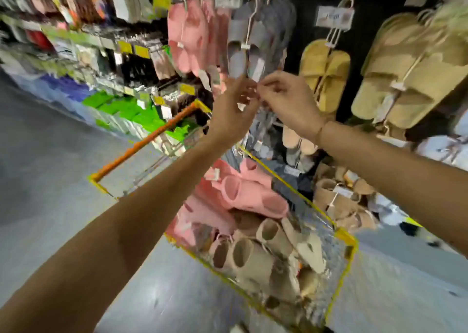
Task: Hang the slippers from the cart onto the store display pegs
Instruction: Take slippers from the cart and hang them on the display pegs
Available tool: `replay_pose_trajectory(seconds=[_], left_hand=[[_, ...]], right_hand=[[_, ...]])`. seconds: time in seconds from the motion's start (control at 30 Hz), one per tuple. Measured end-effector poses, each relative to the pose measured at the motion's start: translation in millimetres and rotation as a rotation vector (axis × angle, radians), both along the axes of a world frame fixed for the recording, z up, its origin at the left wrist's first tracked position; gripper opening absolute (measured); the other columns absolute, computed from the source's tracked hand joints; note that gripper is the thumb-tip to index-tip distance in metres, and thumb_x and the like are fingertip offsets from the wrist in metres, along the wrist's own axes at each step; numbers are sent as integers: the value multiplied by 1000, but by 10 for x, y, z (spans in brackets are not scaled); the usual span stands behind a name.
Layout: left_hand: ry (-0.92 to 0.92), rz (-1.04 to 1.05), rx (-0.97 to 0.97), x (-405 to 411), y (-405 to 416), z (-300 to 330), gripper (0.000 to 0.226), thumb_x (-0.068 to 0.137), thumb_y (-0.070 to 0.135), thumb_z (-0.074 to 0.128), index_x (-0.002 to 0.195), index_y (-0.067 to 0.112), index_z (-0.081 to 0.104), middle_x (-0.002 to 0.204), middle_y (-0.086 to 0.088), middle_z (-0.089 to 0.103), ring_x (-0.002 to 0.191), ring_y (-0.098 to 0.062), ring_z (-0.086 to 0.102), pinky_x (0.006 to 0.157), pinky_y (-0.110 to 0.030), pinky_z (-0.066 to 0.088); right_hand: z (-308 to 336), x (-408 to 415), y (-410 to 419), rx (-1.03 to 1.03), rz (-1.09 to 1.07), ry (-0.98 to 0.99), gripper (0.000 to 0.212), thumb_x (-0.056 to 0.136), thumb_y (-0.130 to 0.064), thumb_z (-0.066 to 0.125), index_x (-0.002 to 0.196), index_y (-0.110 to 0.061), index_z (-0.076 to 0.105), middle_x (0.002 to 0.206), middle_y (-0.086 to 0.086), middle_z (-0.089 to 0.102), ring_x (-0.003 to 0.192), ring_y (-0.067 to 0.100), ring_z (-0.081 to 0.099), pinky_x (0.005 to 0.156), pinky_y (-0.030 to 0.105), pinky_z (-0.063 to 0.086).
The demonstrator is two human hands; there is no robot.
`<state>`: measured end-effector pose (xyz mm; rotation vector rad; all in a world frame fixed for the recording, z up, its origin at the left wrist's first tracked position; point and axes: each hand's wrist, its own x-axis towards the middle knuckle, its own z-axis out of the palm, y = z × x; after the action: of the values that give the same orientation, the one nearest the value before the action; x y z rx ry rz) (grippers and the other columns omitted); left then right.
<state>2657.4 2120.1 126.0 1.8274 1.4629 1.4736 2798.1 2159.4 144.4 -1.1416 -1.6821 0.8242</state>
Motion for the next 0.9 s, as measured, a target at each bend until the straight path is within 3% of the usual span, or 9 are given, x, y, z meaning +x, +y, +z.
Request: replay_pose_trajectory(seconds=[0.1, 0.2, 0.3, 0.43, 0.5, 0.6, 0.7, 0.8, 0.9], left_hand=[[10, 28, -162, -59, -646, -641, 25, 92, 22, 60, 112, 8, 65, 81, 12, 66, 68, 8, 61, 62, -11, 43], [16, 26, -288, -65, -1081, -1207, 29, 90, 19, 60, 116, 8, 65, 85, 6, 68, 70, 10, 62, 65, -7, 42], [52, 70, -453, -59, -1315, -1613, 28, 94, 24, 58, 121, 20, 64, 93, 9, 70, 74, 3, 65, 70, -19, 51], [191, 73, -577, -125, -1467, -1991, 43, 88, 40, 47, 129, 34, 58, 101, 3, 73, 84, -18, 70, 75, -37, 58], [161, 228, -616, -127, -1528, -2060, 43, 88, 38, 52, 130, 32, 58, 108, -4, 66, 92, -23, 65, 81, -40, 57], [134, 471, -658, -166, -1626, -2140, 45, 87, 32, 54, 129, 17, 55, 122, -12, 53, 106, -30, 57, 95, -41, 48], [188, 528, -696, -372, -1722, -2302, 47, 76, 27, 49, 119, 6, 50, 115, -15, 50, 103, -37, 53, 89, -51, 47], [197, 634, -695, -623, -1802, -2421, 39, 76, 16, 51, 112, 2, 50, 112, -18, 53, 102, -38, 53, 84, -50, 47], [199, 696, -708, -846, -1811, -2428, 51, 80, 25, 56, 122, -2, 48, 122, -22, 53, 109, -41, 52, 85, -49, 50]], right_hand=[[-687, -134, -619, -130, 40, -33, 7, 84, -23, 68, 89, -20, 66, 75, -1, 67, 73, 19, 65, 74, 41, 54], [-1297, -183, -1049, -260, 21, -86, 20, 84, -28, 67, 100, -17, 70, 89, 2, 72, 84, 21, 69, 80, 41, 57], [-1704, -188, -1324, -367, 34, -153, 26, 91, -27, 66, 115, -18, 70, 102, -3, 71, 92, 16, 68, 79, 23, 54], [-2002, -213, -1458, -487, 76, -183, 29, 93, -26, 66, 121, -19, 70, 110, 3, 71, 101, 15, 65, 92, 30, 53], [-2064, -266, -1481, -526, 98, -192, 30, 93, -25, 66, 121, -15, 69, 109, 4, 71, 95, 14, 65, 90, 25, 51], [-2174, -442, -1485, -544, 169, -212, 28, 91, -25, 69, 116, -12, 68, 107, 2, 70, 95, 15, 64, 93, 32, 52], [-2289, -741, -1438, -492, 284, -323, 37, 88, -27, 71, 119, -9, 63, 114, 8, 68, 104, 23, 63, 95, 37, 50], [-2298, -1147, -1397, -355, 328, -470, 51, 86, -35, 66, 130, -14, 49, 129, 12, 56, 121, 32, 51, 100, 43, 45], [-2237, -1592, -1388, -269, 310, -532, 77, 80, -53, 70, 141, -23, 35, 137, 11, 46, 124, 34, 44, 99, 46, 44]])
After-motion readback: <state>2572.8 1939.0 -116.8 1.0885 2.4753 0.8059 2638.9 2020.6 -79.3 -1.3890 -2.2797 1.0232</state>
